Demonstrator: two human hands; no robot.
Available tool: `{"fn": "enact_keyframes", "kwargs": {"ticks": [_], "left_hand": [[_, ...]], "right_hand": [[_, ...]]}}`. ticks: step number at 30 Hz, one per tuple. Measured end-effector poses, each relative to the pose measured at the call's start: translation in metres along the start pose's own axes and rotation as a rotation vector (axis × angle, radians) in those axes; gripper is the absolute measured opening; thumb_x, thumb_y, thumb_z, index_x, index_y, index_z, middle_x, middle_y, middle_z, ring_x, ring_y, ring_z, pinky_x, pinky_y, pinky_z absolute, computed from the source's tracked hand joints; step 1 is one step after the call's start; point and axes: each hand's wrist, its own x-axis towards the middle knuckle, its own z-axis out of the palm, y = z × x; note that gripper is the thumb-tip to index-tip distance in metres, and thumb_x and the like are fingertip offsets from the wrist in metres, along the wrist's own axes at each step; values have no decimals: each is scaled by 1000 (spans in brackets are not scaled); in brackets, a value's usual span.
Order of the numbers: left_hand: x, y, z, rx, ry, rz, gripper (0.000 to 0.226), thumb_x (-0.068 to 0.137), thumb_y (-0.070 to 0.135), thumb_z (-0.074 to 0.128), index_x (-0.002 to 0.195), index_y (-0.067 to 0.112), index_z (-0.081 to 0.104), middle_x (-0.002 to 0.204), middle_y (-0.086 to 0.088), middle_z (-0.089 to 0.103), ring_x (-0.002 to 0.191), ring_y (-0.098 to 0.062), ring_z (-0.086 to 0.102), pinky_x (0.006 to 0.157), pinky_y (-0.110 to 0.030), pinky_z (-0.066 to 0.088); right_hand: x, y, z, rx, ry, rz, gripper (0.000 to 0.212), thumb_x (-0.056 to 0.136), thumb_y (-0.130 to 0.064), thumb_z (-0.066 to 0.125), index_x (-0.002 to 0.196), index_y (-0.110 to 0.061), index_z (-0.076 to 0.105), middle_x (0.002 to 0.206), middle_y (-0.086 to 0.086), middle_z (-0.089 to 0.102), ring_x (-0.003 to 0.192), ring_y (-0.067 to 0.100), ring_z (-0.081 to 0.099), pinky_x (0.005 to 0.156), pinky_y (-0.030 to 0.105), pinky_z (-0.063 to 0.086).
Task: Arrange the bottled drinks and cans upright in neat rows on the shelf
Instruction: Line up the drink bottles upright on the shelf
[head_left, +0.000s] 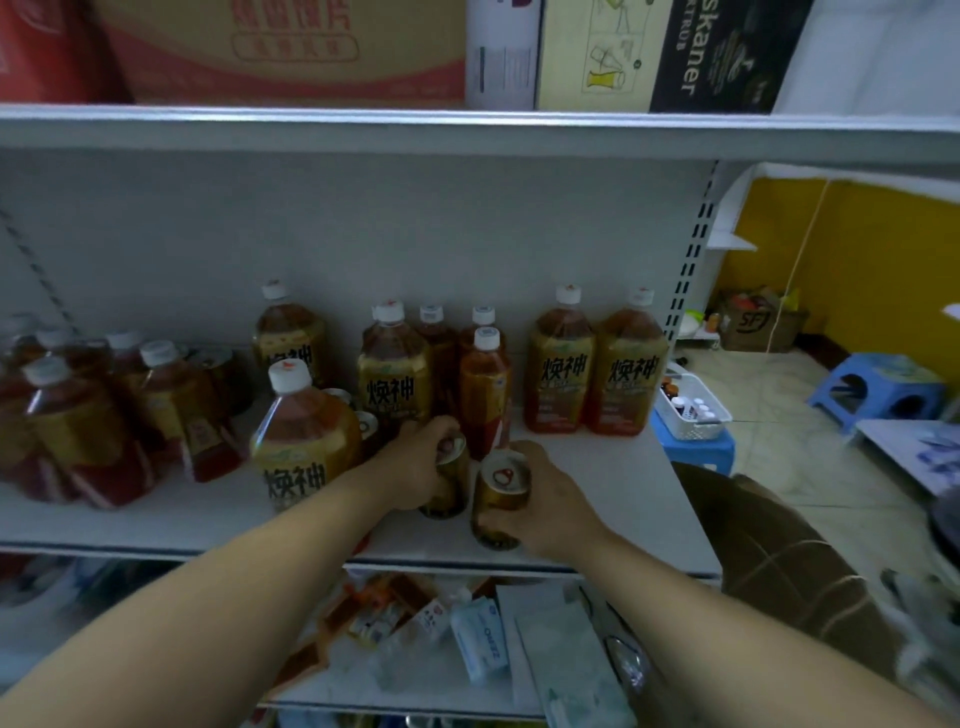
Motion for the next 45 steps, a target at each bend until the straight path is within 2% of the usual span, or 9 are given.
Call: {"fn": "enact_keyframes", "kwargs": {"ticks": [4, 10, 13, 17, 21, 31, 36, 41, 45], "left_hand": [[-21, 4, 6, -296, 163, 21, 68, 72, 29, 75, 131, 35, 43, 134, 3, 39, 117, -15, 46, 91, -31, 47], [-87, 32, -20, -746, 528, 118, 61, 69, 13, 81, 112, 33, 42, 101, 16, 58, 85, 3, 59, 64, -13, 47], [-122, 24, -46, -853, 636, 150, 59, 66, 17, 84, 111, 33, 49, 101, 14, 62, 89, -1, 63, 71, -18, 52], [-168, -10, -90, -854, 741, 167, 59, 71, 14, 80, 120, 26, 50, 100, 15, 62, 90, 0, 61, 77, -23, 52], [-214, -77, -124, -811, 805, 96, 62, 73, 13, 78, 127, 23, 49, 104, 11, 61, 95, -6, 60, 77, -28, 52], [-304, -276, -183, -714, 842, -125, 54, 75, 14, 77, 118, 26, 47, 99, 14, 54, 88, -2, 53, 70, -25, 45], [-306, -348, -205, -719, 839, -268, 65, 74, 16, 78, 129, 19, 43, 114, 0, 54, 103, -20, 53, 74, -29, 43], [-278, -395, -222, -667, 796, -318, 68, 73, 18, 79, 128, 19, 40, 115, 0, 52, 105, -19, 52, 74, -27, 43], [-239, -422, -233, -601, 742, -311, 73, 67, 21, 83, 127, 19, 41, 117, -1, 55, 105, -19, 56, 81, -32, 50]], "right_hand": [[-17, -1, -20, 136, 204, 41, 66, 70, -29, 84, 114, -37, 37, 101, -20, 54, 97, 6, 59, 80, 19, 44], [-20, -54, -42, 317, 372, -179, 50, 74, -23, 80, 104, -43, 46, 102, -17, 59, 86, -12, 58, 73, 14, 45], [-21, -102, -36, 406, 409, -281, 46, 77, -21, 79, 105, -38, 47, 95, -17, 58, 77, -18, 56, 65, 4, 43], [-18, -172, 1, 496, 358, -396, 56, 59, -48, 76, 108, -30, 53, 95, -10, 64, 82, -2, 64, 70, 19, 53], [-14, -237, 63, 472, 228, -435, 60, 58, -55, 73, 109, -31, 52, 97, -9, 65, 86, 2, 65, 72, 24, 54], [12, -326, 247, 457, 55, -337, 47, 74, -31, 81, 110, -31, 51, 99, -13, 60, 90, 7, 61, 70, 22, 51], [36, -350, 306, 446, -91, -297, 52, 75, -25, 81, 115, -29, 49, 102, -12, 58, 92, 6, 58, 70, 19, 46], [76, -351, 358, 400, -114, -293, 46, 72, -22, 82, 104, -37, 52, 104, -13, 60, 96, 3, 58, 84, 24, 47], [108, -342, 387, 391, -69, -280, 43, 73, -16, 81, 97, -36, 52, 95, -16, 62, 84, -13, 58, 72, 8, 42]]}}
